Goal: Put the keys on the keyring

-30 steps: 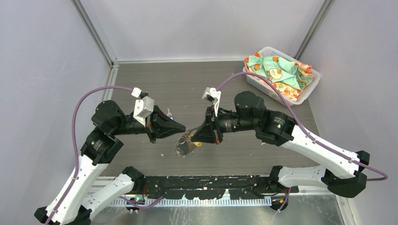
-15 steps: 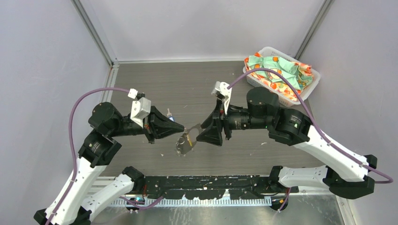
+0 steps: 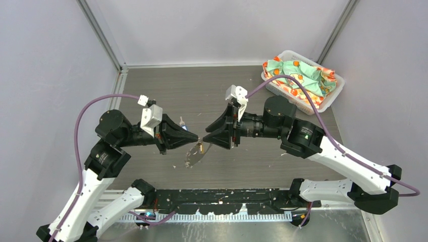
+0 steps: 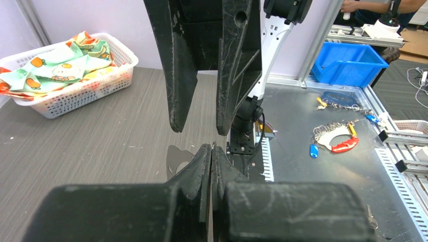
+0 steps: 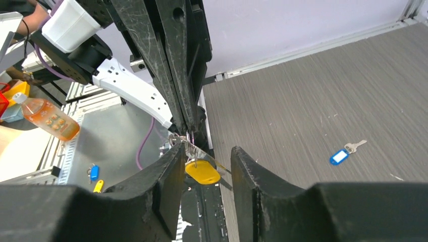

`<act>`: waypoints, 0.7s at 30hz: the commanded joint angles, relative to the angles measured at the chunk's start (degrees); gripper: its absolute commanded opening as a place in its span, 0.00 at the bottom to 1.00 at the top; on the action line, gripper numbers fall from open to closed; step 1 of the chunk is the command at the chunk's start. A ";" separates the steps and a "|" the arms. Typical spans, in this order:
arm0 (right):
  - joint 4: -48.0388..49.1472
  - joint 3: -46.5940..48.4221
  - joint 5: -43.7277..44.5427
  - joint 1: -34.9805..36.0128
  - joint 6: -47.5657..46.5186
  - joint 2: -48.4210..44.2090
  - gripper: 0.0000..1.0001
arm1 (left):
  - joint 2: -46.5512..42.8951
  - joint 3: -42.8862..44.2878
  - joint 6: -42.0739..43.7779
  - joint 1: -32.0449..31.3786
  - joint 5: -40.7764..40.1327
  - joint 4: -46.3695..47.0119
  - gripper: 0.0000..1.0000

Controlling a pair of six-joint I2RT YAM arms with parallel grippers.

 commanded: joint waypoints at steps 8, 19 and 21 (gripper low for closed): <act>7.31 -0.68 -4.31 0.23 0.23 1.14 0.36 | -0.25 1.25 -0.48 0.01 -0.42 2.95 0.00; 7.22 -1.55 -6.16 0.52 0.36 1.74 0.29 | -0.36 1.47 -0.70 0.07 -0.63 2.92 0.00; 7.54 -1.48 -5.89 0.55 0.34 1.91 0.21 | -0.34 1.47 -0.70 0.06 -0.55 2.81 0.00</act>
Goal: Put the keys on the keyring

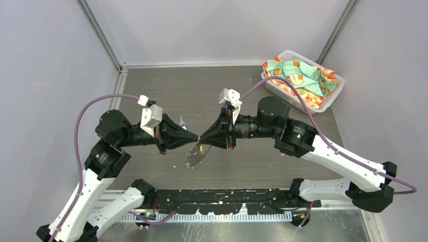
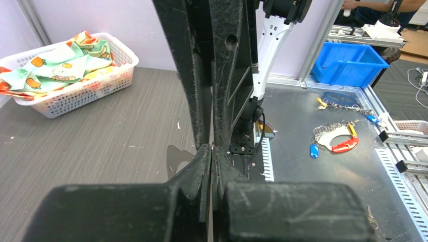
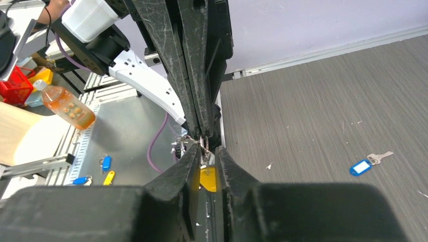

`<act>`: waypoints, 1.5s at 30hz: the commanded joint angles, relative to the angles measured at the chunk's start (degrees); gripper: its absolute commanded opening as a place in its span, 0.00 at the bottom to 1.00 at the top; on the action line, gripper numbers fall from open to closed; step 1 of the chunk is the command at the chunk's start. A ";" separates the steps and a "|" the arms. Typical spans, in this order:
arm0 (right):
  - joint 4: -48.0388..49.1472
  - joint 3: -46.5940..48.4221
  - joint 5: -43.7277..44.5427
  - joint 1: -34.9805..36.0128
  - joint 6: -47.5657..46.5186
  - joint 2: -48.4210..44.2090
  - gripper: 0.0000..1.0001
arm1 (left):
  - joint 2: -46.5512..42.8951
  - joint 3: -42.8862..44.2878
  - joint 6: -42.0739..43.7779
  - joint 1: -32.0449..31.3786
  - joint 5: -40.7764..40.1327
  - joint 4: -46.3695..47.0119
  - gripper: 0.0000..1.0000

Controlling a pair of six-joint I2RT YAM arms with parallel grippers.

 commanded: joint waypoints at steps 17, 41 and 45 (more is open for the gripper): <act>-28.27 17.42 -0.86 0.48 0.35 7.79 0.01 | 2.45 4.63 19.29 0.02 3.90 -18.80 0.39; -56.10 42.94 -0.05 3.76 -3.12 25.88 0.01 | 12.50 11.22 32.43 0.02 14.97 -36.88 0.27; -56.90 45.14 -0.43 3.80 -3.12 27.43 0.01 | 12.59 11.09 32.38 -0.07 15.73 -36.99 0.20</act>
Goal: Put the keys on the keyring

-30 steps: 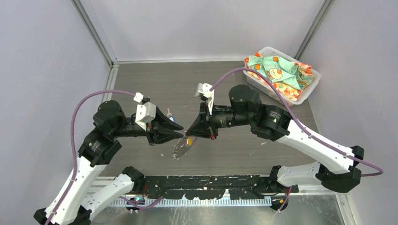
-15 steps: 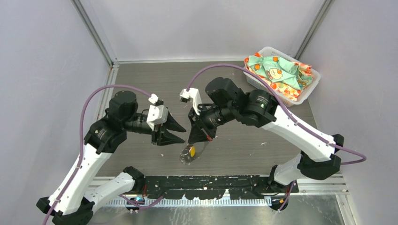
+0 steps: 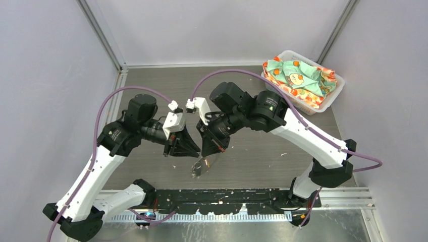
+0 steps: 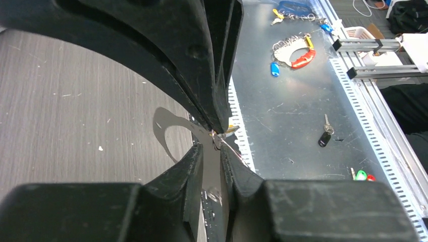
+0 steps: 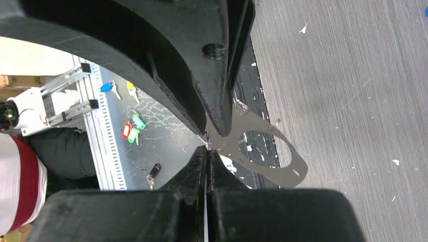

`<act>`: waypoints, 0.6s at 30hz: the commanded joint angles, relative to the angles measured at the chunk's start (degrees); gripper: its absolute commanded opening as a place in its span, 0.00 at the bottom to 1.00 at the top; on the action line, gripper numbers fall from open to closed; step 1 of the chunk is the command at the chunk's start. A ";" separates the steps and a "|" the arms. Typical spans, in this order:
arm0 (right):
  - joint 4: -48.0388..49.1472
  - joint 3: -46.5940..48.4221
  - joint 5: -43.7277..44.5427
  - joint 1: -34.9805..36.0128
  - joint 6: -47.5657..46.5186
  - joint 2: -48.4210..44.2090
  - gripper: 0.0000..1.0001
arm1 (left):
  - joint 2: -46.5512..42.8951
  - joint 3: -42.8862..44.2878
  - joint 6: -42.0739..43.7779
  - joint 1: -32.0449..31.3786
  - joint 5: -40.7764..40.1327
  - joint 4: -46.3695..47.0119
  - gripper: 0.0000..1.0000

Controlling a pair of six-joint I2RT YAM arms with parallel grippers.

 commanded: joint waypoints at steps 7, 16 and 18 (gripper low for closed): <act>-2.44 8.69 -1.80 1.03 -1.28 3.95 0.01 | 0.28 2.15 0.69 -0.07 2.40 -0.84 0.05; -1.74 9.75 -1.91 1.37 -1.17 4.55 0.06 | -0.35 1.28 1.31 -0.06 1.99 -0.79 0.00; 1.55 7.09 -0.82 1.36 -0.45 2.52 0.15 | -1.12 -0.08 -3.11 -0.07 1.57 2.92 0.00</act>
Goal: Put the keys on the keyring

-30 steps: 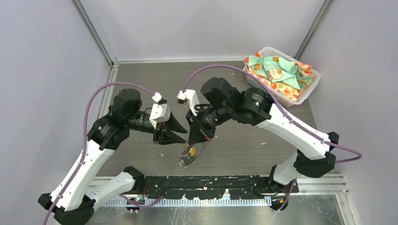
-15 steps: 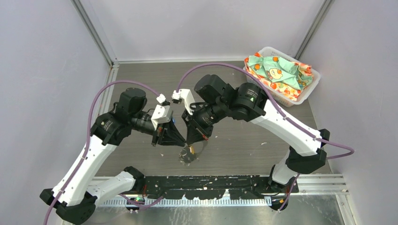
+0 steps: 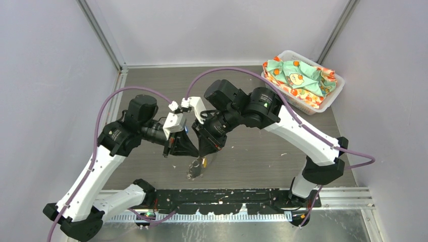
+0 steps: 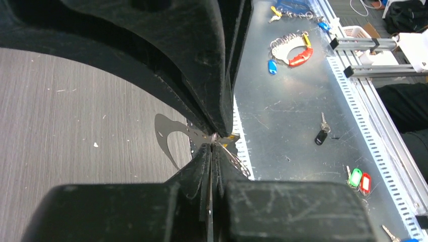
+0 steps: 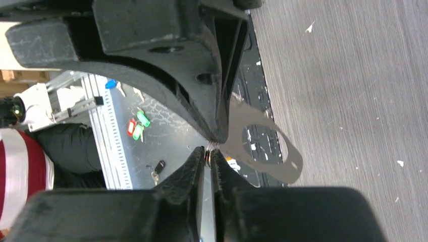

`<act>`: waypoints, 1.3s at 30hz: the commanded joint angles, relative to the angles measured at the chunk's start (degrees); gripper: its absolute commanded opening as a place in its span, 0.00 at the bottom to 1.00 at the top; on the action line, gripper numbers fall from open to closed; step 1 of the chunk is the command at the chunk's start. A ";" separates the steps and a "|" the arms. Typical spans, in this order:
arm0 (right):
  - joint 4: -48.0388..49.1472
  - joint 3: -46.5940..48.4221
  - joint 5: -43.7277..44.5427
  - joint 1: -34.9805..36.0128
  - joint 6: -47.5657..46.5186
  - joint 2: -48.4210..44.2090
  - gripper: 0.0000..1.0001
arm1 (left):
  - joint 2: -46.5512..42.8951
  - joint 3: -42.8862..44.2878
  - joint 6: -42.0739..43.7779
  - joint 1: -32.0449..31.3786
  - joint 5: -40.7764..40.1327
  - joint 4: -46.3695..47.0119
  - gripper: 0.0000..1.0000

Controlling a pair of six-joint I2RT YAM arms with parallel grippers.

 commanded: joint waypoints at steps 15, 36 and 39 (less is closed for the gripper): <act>47.16 -38.60 5.64 -2.32 12.33 -30.82 0.33 | -9.48 -12.64 -40.10 0.15 -4.50 44.23 0.00; 47.00 -39.80 5.00 -2.29 10.36 -31.01 0.01 | -10.67 -12.01 -28.86 0.10 -4.45 34.30 0.01; 39.95 -35.87 3.19 -2.37 8.49 -27.91 0.01 | -9.72 -10.08 -21.78 0.10 -4.66 26.27 0.31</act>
